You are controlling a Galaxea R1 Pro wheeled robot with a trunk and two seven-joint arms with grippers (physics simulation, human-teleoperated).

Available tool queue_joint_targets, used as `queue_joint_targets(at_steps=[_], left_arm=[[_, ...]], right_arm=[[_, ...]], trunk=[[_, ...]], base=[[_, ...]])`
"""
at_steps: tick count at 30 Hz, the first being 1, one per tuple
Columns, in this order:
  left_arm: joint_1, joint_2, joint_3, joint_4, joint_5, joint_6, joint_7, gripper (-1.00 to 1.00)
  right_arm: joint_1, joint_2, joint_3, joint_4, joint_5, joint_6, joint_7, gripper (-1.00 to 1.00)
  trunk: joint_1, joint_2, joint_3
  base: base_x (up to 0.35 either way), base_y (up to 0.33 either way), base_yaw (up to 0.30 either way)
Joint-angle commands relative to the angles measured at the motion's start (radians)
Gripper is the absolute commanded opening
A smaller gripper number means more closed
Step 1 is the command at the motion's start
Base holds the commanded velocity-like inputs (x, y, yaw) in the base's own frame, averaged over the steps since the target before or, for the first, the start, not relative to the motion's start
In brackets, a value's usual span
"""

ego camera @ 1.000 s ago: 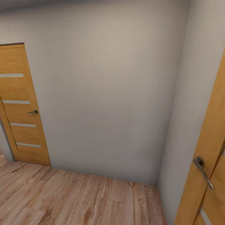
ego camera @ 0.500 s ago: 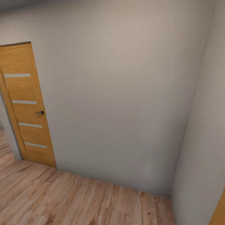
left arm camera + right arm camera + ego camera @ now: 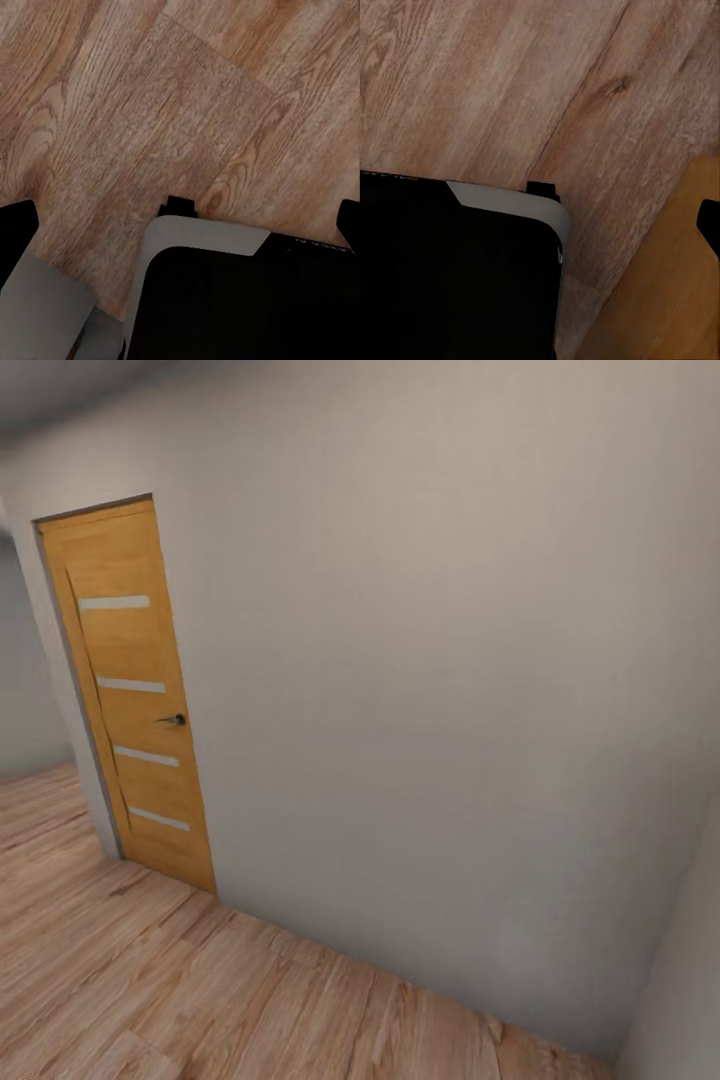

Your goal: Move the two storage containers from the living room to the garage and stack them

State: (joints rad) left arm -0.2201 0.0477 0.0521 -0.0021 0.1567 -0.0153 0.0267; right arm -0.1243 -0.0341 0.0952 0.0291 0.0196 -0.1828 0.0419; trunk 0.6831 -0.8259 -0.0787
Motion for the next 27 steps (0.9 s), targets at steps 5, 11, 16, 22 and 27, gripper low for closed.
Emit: queue_joint_targets(at_steps=[5, 11, 16, 22, 27], left_arm=[[-0.001, 0.000, 0.005, 0.001, 0.004, -0.002, 0.001, 1.00], [-0.001, 0.000, 0.004, 0.001, 0.004, -0.003, 0.001, 1.00], [-0.001, 0.000, 0.003, 0.001, 0.005, -0.003, 0.001, 1.00], [-0.001, 0.000, 0.003, 0.001, 0.005, -0.003, 0.001, 1.00], [-0.001, 0.000, 0.003, 0.001, 0.006, -0.003, 0.001, 1.00]], right_arm=[[-0.002, 0.000, 0.006, 0.003, 0.000, -0.005, 0.000, 1.00], [-0.002, 0.002, 0.006, 0.003, -0.001, -0.004, -0.003, 1.00], [-0.002, 0.003, 0.006, 0.003, 0.002, 0.019, -0.008, 1.00], [-0.002, 0.002, 0.003, 0.003, -0.003, 0.020, -0.007, 1.00], [-0.002, 0.002, 0.001, 0.003, -0.006, 0.020, -0.008, 1.00]], trunk=[[0.001, -0.001, -0.002], [0.001, -0.001, -0.002], [0.001, -0.001, -0.002], [0.001, -0.001, -0.002], [0.001, -0.001, -0.002]], base=[[0.322, 0.000, 0.270], [0.322, 0.000, 0.270], [0.322, 0.000, 0.270], [0.322, 0.000, 0.270], [0.321, 0.000, 0.271]])
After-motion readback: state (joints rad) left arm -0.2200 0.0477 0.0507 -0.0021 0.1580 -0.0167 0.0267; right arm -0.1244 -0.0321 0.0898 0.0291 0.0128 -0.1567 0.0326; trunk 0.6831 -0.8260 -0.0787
